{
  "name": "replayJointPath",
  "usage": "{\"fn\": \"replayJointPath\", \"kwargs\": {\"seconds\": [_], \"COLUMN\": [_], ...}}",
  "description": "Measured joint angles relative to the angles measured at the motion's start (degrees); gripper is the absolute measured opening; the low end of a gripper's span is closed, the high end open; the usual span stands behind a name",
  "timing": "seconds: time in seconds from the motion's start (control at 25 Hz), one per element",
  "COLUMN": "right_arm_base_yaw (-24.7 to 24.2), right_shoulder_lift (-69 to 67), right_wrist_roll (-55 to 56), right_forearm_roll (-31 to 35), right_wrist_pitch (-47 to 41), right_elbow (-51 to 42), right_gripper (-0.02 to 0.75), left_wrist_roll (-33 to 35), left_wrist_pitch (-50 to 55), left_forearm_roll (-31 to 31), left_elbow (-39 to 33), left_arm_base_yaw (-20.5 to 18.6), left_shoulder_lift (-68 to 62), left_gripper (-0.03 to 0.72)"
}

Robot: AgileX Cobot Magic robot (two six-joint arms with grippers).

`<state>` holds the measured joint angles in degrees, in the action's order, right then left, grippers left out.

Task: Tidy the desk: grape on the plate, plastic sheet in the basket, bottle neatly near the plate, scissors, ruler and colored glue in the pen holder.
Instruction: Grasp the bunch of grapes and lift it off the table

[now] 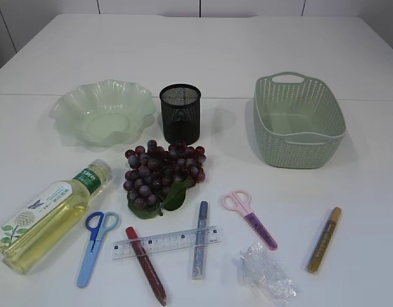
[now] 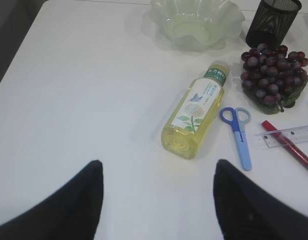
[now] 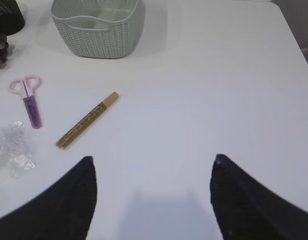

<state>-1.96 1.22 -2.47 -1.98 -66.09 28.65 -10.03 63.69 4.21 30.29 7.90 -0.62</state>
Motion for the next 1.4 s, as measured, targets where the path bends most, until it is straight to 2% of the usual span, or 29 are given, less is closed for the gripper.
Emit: {"fn": "replayJointPath", "kwargs": {"seconds": [1.4], "right_arm_base_yaw": [0.0], "right_shoulder_lift": [0.0], "right_wrist_roll": [0.0], "right_forearm_roll": [0.0], "right_wrist_pitch": [0.0], "right_elbow": [0.0], "right_gripper": [0.548], "left_wrist_roll": [0.0], "left_wrist_pitch": [0.0], "left_forearm_roll": [-0.13], "left_elbow": [0.0], "left_arm_base_yaw": [0.0], "left_shoulder_lift": [0.0], "left_gripper": [0.498]}}
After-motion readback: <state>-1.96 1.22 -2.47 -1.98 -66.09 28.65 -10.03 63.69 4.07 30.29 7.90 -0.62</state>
